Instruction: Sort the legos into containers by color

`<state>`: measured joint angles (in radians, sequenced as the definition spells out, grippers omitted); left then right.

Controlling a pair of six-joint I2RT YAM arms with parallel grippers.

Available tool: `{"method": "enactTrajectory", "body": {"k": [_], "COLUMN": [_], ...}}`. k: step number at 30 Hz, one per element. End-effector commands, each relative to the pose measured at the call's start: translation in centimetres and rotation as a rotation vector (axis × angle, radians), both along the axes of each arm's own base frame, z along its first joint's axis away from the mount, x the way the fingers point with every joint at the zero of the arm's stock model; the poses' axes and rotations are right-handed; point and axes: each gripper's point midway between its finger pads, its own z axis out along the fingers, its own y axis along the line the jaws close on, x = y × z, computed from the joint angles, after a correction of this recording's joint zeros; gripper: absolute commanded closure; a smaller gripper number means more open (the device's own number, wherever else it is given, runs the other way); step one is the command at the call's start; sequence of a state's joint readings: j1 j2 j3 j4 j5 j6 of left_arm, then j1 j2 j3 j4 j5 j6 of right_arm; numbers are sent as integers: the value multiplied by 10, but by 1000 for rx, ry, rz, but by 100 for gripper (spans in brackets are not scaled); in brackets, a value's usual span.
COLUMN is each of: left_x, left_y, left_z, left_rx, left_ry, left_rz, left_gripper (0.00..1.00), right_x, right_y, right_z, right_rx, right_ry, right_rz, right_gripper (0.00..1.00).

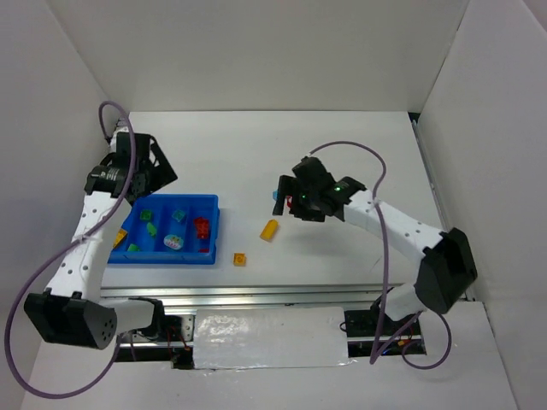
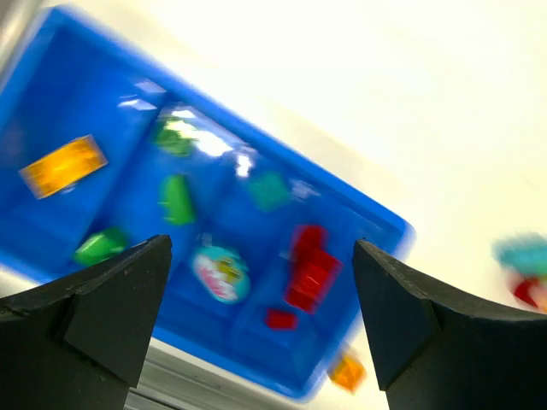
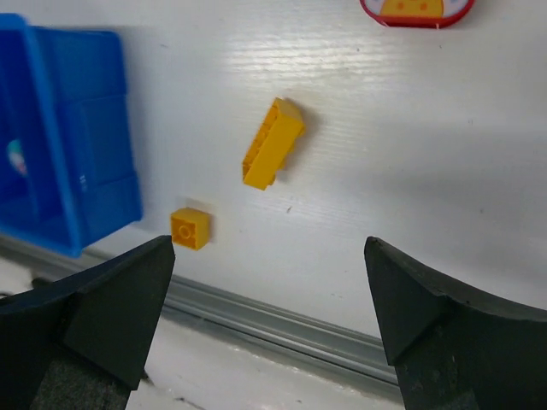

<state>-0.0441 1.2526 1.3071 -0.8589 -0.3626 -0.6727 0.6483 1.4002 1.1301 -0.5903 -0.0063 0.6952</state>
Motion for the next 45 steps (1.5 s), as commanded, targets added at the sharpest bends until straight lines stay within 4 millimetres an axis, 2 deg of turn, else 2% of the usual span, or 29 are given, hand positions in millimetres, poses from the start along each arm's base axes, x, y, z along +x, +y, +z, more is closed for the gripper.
{"method": "enactTrajectory", "body": {"k": [1, 2, 3, 5, 8, 9, 15, 19, 26, 27, 28, 29, 31, 33, 34, 35, 37, 38, 39, 40, 41, 42, 43, 45], "left_x": [0, -2, -6, -12, -22, -28, -46, -50, -48, -46, -45, -43, -41, -44, -47, -52, -60, -59, -58, -57, -55, -54, -52, -58], "left_y": [-50, -60, -74, -96, -120, -125, -145, -144, -141, -142, -141, -141, -141, -153, -161, -179, -195, -201, -205, -207, -214, -219, -225, -243], "left_z": [32, 38, 45, 54, 68, 75, 78, 71, 49, 46, 44, 42, 41, 40, 41, 49, 49, 55, 51, 51, 49, 51, 48, 64], "left_rx": [-30, -36, -46, -94, -166, -180, -232, -223, -206, -209, -215, -213, -223, -267, -298, -369, -440, -464, -503, -521, -560, -606, -639, -736], "left_ry": [-88, -104, -131, -165, -232, -262, -295, -274, -213, -203, -197, -195, -184, -170, -173, -205, -222, -260, -248, -249, -240, -226, -206, -220], "left_rz": [-243, -281, -332, -439, -568, -603, -753, -769, -758, -756, -745, -732, -720, -782, -825, -916, -990, -1013, -986, -977, -989, -977, -984, -1050], "left_gripper": [1, 0, 1, 0, 0, 1, 1, 1, 0, 1, 0, 1, 1, 1, 1, 1, 0, 0, 1, 1, 0, 0, 0, 0], "right_x": [11, 17, 19, 24, 27, 29, 30, 29, 24, 25, 24, 22, 18, 19, 5, 6, -9, -14, -19, -34, -50, -59, -79, -90], "right_y": [0, 8, 14, 26, 41, 43, 59, 65, 68, 69, 70, 68, 66, 72, 71, 77, 77, 82, 83, 80, 89, 86, 88, 89], "right_z": [-12, -9, -23, -36, -51, -65, -99, -118, -131, -130, -129, -125, -117, -82, -81, -47, -28, 3, 16, 32, 52, 49, 63, 67], "right_rx": [-147, -131, -150, -149, -138, -158, -148, -161, -116, -109, -105, -99, -83, -2, 30, 110, 159, 233, 253, 300, 391, 385, 444, 444], "right_ry": [10, 7, 32, 57, 77, 95, 142, 174, 171, 162, 153, 146, 124, 31, 34, -56, -84, -170, -232, -285, -340, -382, -405, -444], "right_rz": [-166, -186, -188, -201, -197, -202, -187, -169, -137, -133, -125, -120, -86, -20, 41, 79, 174, 232, 307, 369, 481, 553, 656, 763], "right_gripper": [0, 0, 0, 3, 13, 14, 21, 28, 62, 74, 96, 100, 100, 100, 100, 100, 100, 100, 100, 100, 100, 100, 100, 100]}}
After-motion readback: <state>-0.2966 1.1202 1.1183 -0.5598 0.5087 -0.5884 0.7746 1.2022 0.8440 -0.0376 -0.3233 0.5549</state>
